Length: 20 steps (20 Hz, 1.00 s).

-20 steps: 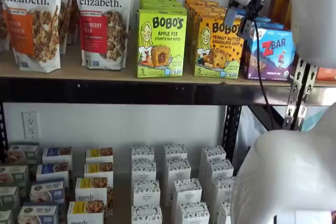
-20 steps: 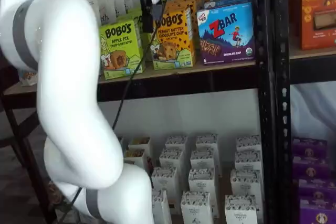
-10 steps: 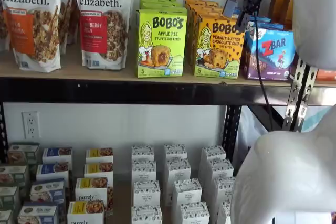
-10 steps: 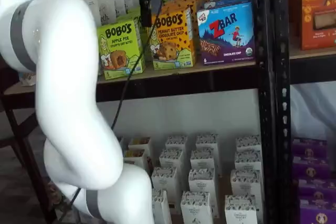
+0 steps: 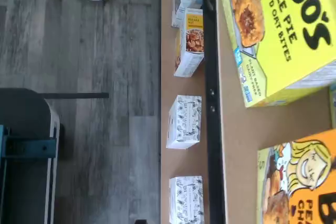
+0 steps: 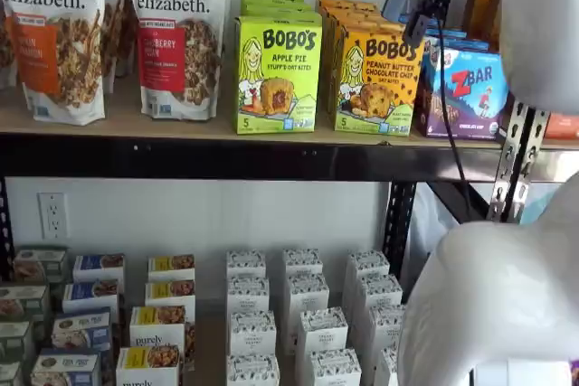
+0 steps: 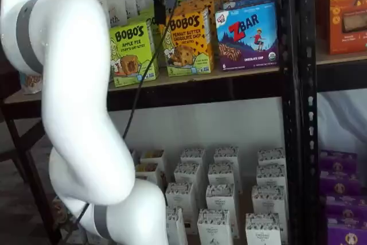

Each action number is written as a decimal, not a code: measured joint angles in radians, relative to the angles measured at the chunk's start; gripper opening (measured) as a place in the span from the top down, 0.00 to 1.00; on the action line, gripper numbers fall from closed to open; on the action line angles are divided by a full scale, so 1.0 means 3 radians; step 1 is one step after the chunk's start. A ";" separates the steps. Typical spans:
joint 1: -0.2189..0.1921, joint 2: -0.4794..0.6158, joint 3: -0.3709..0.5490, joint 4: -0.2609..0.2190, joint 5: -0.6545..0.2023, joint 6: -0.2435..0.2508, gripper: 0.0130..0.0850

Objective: Pick up the orange box on the top shelf, the fifth box from the left

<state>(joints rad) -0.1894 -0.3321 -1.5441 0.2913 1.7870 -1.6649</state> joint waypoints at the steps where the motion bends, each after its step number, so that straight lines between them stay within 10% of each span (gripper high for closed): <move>1: -0.0003 0.0025 -0.0025 0.0010 -0.0002 0.0000 0.00; 20: 0.0047 0.0649 -0.0571 0.0015 -0.0231 0.0023 0.00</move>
<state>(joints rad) -0.1755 -0.1373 -1.7152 0.2958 1.7178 -1.6581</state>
